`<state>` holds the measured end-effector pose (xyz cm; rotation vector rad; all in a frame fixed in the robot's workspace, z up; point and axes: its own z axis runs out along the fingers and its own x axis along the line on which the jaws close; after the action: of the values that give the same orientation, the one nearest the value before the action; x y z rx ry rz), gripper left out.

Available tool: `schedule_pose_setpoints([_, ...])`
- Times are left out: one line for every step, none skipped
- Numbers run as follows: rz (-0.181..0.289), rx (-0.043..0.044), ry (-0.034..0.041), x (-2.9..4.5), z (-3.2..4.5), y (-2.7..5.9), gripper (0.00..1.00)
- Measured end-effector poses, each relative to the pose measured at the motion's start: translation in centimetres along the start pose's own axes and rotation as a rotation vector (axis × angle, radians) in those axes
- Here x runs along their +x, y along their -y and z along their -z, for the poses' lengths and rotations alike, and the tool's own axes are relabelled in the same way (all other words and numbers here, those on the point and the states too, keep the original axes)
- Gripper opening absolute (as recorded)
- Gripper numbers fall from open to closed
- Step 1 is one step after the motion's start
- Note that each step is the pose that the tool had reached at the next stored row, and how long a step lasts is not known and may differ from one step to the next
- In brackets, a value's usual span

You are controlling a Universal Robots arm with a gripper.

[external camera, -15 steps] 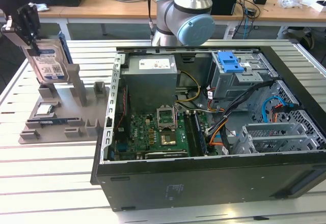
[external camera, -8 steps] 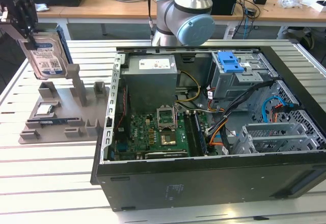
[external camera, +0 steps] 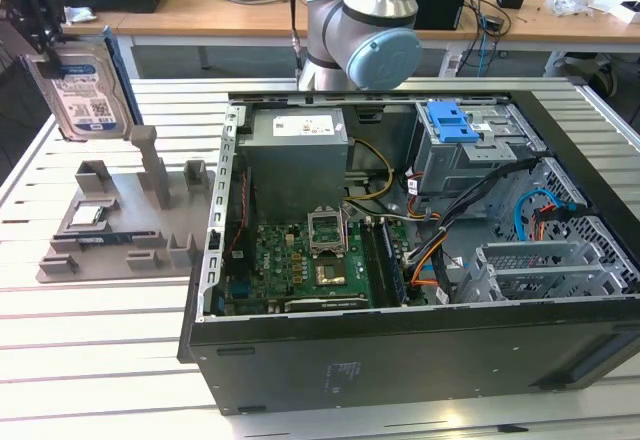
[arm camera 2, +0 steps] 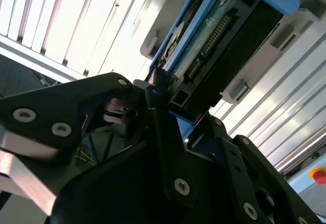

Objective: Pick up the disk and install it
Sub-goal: 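Pick up the disk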

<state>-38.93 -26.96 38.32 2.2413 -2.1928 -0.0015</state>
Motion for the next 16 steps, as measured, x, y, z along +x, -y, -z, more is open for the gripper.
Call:
schedule_pose_setpoints([0.0, -0.0001, -0.0002, -0.01, 0.37, -0.01, 0.37])
schedule_pose_setpoints([0.0, -0.0001, -0.0004, -0.02, 0.63, -0.01, 0.37])
schedule_pose_setpoints([0.0, -0.0002, -0.0006, -0.03, 0.93, -0.01, 0.37])
schedule_pose_setpoints([0.0, -0.0001, -0.0006, -0.04, 1.18, -0.01, 0.37])
schedule_pose_setpoints([0.0, 0.0, -0.0007, -0.05, 1.44, -0.01, 0.37])
schedule_pose_setpoints([0.0, -0.0001, -0.0009, -0.06, 1.68, -0.01, 0.37])
schedule_pose_setpoints([0.0, -0.0002, -0.001, -0.06, 1.94, -0.01, 0.37])
schedule_pose_setpoints([0.0, -0.0001, -0.0012, -0.07, 2.18, -0.01, 0.37])
schedule_pose_setpoints([0.0, -0.0001, -0.0013, -0.08, 2.45, -0.01, 0.37])
schedule_pose_setpoints([0.0, -0.0001, -0.0015, -0.09, 2.69, -0.01, 0.37])
schedule_pose_setpoints([0.0, -0.0001, -0.0018, -0.1, 3.06, -0.01, 0.37])
schedule_pose_setpoints([0.0, -0.0001, -0.0019, -0.11, 3.32, -0.02, 0.37])
schedule_pose_setpoints([0.0, -0.0002, -0.0022, -0.12, 3.62, -0.02, 0.37])
schedule_pose_setpoints([0.0, -0.0002, -0.0024, -0.13, 3.89, -0.02, 0.37])
schedule_pose_setpoints([0.0, -0.0002, -0.0027, -0.15, 4.23, -0.02, 0.37])
schedule_pose_setpoints([0.0, -0.0001, -0.0029, -0.15, 4.47, -0.02, 0.37])
